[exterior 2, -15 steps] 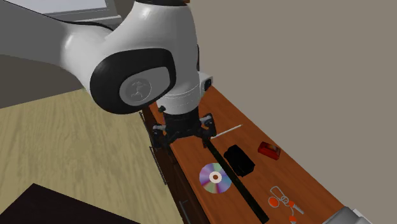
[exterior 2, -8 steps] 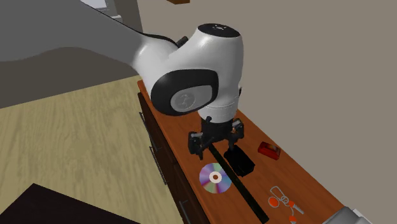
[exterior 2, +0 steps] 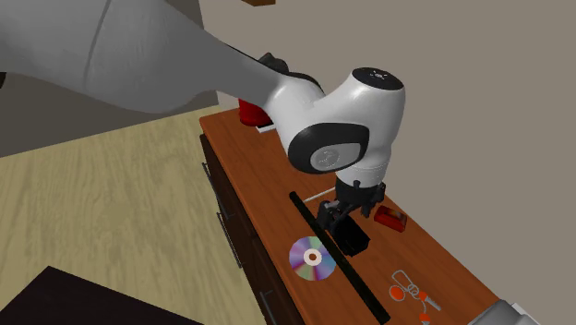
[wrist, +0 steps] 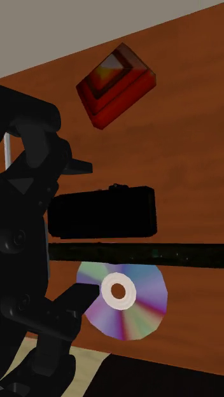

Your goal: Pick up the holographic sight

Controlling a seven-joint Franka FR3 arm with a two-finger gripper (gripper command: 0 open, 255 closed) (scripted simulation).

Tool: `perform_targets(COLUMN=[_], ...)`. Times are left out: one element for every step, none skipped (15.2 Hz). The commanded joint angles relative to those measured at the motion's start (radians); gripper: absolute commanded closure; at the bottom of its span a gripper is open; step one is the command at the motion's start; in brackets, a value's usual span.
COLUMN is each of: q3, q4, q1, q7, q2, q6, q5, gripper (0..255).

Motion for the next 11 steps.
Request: perform_targets(q3=[0.023, 0.028, 0.032, 0.036, 0.041, 0.045, 0.05, 0.053, 0.053, 0.053, 0.052], q4=[0.048, 0.045, 0.043, 0.042, 0.04, 0.039, 0.038, 0.037, 0.037, 0.04, 0.038], q1=[-0.03, -0.033, -0.036, -0.038, -0.041, -0.044, -0.047, -0.049, -0.049, -0.049, -0.049], q7=[-0.026, -0.029, -0.033, -0.036, -0.04, -0.043, -0.046, -0.048, -0.048, -0.047, -0.048], q2=[0.05, 0.058, 0.065, 0.073, 0.081, 0.089, 0.097, 0.102, 0.102, 0.102, 0.102], q6=[-0.002, 0.007, 0.016, 0.025, 0.034, 0.042, 0.051, 0.056, 0.056, 0.054, 0.055], q5=[0.023, 0.028, 0.034, 0.039, 0.045, 0.051, 0.056, 0.059, 0.059, 0.059, 0.059], gripper=[0, 0, 0, 0, 0, 0, 0, 0, 0, 255, 255])
